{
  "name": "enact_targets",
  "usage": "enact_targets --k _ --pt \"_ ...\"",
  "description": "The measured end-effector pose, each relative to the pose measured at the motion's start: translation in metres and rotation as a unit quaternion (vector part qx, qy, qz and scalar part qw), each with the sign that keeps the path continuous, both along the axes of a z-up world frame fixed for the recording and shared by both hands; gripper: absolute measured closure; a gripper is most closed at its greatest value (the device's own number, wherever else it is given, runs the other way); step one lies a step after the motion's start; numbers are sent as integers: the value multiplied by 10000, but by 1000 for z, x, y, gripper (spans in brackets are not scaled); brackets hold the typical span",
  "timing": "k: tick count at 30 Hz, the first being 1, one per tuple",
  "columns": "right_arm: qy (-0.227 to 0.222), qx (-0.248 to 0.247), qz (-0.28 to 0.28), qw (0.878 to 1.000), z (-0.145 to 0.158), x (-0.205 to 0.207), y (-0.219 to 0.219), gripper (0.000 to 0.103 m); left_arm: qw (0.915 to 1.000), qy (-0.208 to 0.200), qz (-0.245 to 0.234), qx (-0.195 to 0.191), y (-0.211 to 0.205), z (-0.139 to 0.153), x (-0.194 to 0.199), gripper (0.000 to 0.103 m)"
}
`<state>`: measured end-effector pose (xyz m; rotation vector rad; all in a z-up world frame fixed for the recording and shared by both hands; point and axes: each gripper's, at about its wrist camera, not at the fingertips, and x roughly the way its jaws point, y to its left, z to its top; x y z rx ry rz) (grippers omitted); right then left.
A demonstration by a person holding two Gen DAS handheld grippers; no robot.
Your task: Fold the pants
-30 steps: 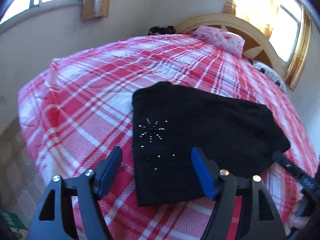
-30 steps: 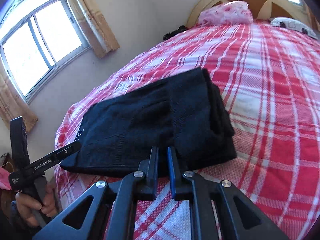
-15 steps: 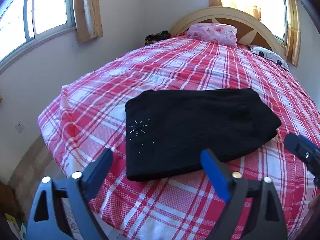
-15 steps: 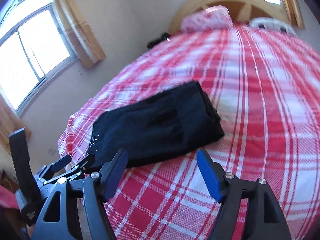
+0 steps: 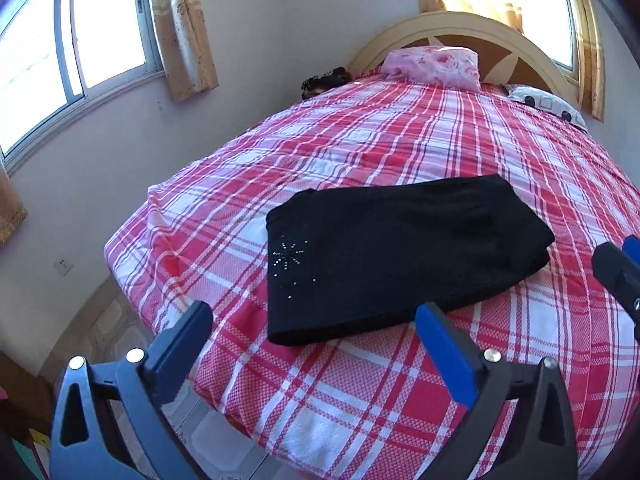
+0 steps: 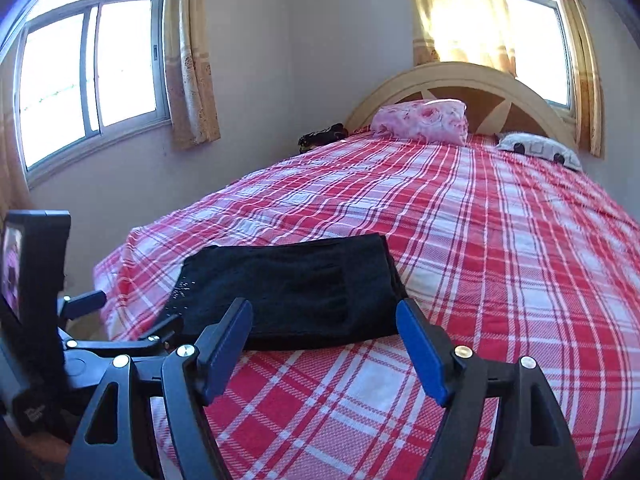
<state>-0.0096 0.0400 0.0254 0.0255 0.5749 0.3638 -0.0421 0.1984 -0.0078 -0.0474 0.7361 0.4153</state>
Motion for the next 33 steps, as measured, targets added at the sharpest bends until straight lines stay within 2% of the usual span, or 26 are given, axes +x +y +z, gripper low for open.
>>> enact_targets --k 5,11,18,33 --pt "-19 248 -55 9997 8 -7 -1 27 9997 -204 88 98 0 8 -12 0" --pt "-183 258 -78 9995 16 -14 1 27 9991 -395 60 109 -1 16 -18 0" --pt "-163 330 -141 9992 17 -13 -2 27 9990 -394 94 191 -1 18 -17 0" --pt "-97 397 -147 9991 14 -10 -4 27 9991 -396 126 83 1 16 -17 0"
